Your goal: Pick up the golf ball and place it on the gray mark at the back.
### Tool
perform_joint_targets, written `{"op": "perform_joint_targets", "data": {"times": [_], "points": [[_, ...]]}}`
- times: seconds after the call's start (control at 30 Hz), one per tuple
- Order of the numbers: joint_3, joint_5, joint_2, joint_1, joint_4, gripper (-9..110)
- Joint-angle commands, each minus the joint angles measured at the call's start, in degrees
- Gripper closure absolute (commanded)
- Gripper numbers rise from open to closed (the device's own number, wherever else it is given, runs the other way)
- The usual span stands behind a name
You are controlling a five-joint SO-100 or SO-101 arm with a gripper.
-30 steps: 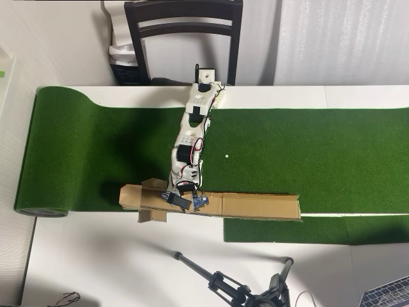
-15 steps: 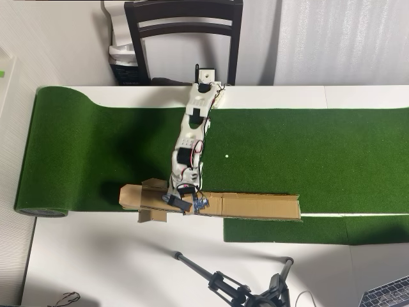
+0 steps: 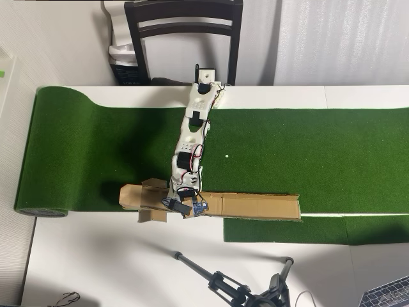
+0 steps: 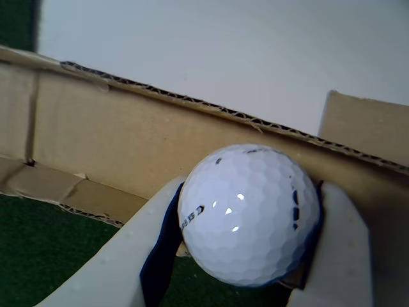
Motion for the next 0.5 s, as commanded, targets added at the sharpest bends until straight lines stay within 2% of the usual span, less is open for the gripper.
{"op": "perform_joint_targets", "data": {"times": [0.0, 0.17, 0.47], "points": [[-6.15, -0.26, 3.25, 0.18, -1.23, 77], [-8.96, -0.44, 3.25, 0.09, -0.79, 66], [-20.39, -2.29, 3.78, 0.26, 6.06, 54]]}}
